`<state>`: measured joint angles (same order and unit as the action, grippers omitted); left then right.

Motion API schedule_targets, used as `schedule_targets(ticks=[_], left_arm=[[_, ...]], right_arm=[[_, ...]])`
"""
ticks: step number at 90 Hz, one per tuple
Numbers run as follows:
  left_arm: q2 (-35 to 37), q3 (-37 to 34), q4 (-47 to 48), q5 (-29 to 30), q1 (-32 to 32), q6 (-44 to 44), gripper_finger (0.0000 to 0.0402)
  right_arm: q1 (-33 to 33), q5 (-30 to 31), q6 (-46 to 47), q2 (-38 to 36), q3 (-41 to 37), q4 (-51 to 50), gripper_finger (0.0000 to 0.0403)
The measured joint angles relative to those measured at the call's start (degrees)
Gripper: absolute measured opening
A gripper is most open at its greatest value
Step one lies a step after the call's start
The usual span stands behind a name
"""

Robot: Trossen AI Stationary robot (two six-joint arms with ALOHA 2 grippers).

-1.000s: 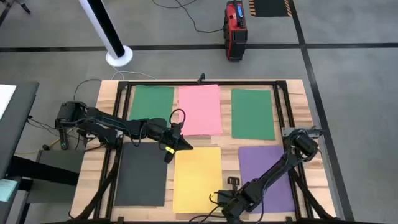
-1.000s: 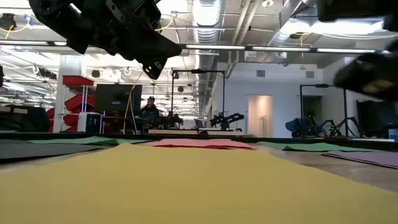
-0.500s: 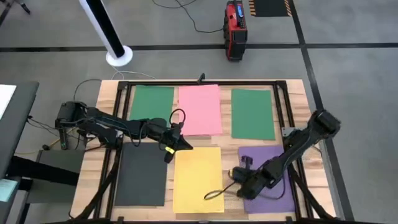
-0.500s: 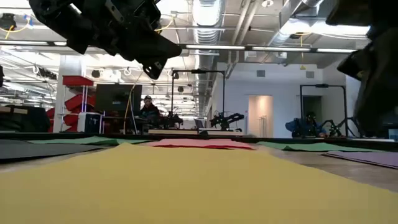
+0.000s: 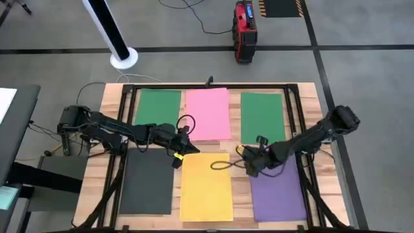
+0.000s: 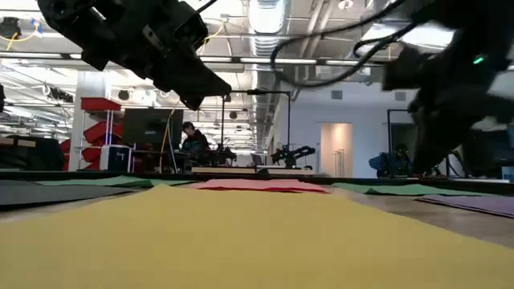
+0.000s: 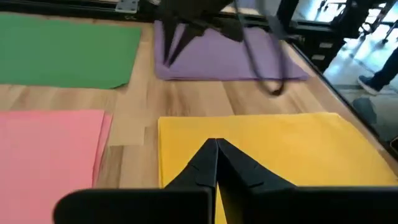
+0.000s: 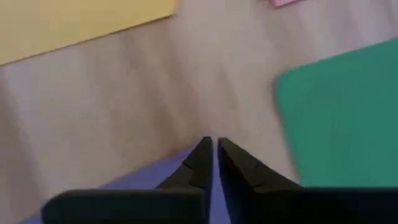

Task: Organize paper
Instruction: Stack the green paper on top of the green paper

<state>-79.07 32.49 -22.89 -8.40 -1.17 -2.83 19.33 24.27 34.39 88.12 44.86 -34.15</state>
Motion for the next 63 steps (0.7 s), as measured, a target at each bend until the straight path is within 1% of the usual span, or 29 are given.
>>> schedule_targets(ticks=[12,21,32,40,47,52,59,63], left_arm=[[0.0,0.0,0.1,1.1,0.0,2.8,0.0000],[0.0,0.0,0.5,3.7,0.0,5.4,0.0000],[0.0,0.0,1.9,7.1,0.0,8.9,0.0000],[0.0,0.0,2.8,8.9,0.2,10.9,0.0000],[0.0,0.0,3.3,10.2,0.4,12.2,0.0000],[0.0,0.0,3.5,10.5,0.7,12.9,0.0000],[0.0,0.0,3.4,10.6,1.1,12.9,0.0000],[0.0,0.0,3.2,10.6,1.5,12.8,0.0000]], right_arm=[[-4.7,1.8,-3.3,2.7,0.0,3.2,0.0084],[-7.4,2.7,-4.9,4.8,0.0,6.9,0.0107],[-9.7,2.8,-5.8,6.6,0.0,9.0,0.0124],[-11.3,2.9,-5.7,8.0,0.2,9.4,0.0128],[-12.4,3.5,-5.6,9.5,0.2,9.3,0.0123],[-13.1,4.2,-5.7,10.2,0.3,9.7,0.0111],[-13.5,4.1,-5.8,10.4,0.3,10.3,0.0075],[-13.5,6.2,-5.9,10.4,0.2,10.6,0.0045]])
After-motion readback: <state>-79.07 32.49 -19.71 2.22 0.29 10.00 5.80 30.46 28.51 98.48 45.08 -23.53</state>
